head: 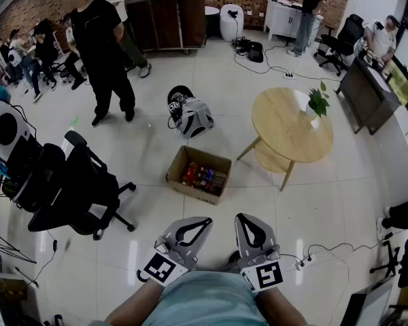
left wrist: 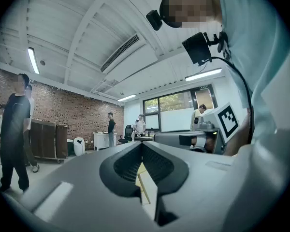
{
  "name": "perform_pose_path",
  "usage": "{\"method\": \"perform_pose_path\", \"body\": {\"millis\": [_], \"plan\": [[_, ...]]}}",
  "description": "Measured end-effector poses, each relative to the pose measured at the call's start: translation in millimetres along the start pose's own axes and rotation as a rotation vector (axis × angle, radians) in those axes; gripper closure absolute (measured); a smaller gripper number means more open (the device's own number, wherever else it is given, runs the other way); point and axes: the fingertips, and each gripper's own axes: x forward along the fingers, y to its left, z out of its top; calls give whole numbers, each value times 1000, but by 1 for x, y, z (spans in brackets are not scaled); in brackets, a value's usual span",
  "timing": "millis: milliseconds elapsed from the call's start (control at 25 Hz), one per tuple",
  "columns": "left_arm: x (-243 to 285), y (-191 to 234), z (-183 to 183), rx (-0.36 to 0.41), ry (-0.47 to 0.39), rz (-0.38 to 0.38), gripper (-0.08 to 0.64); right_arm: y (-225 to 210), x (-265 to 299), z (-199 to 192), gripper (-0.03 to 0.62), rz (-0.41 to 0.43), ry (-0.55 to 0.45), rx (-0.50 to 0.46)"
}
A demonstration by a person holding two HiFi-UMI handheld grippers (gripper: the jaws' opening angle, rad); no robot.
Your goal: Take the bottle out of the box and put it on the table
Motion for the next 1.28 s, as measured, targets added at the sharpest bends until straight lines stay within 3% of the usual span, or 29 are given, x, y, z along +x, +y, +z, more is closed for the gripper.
{"method": "perform_pose_path", "body": {"millis": [720,1000,1280], "plan": [[20,8,-4,5,10,21,520,-20,8,-5,558,-5,4,0],[50,11,-15,-7,40,50,454,-51,14,-13,433,37,1,18],[98,5,-27,-33,76,111,445,-93,18,-15,388,141,-62,74]]}}
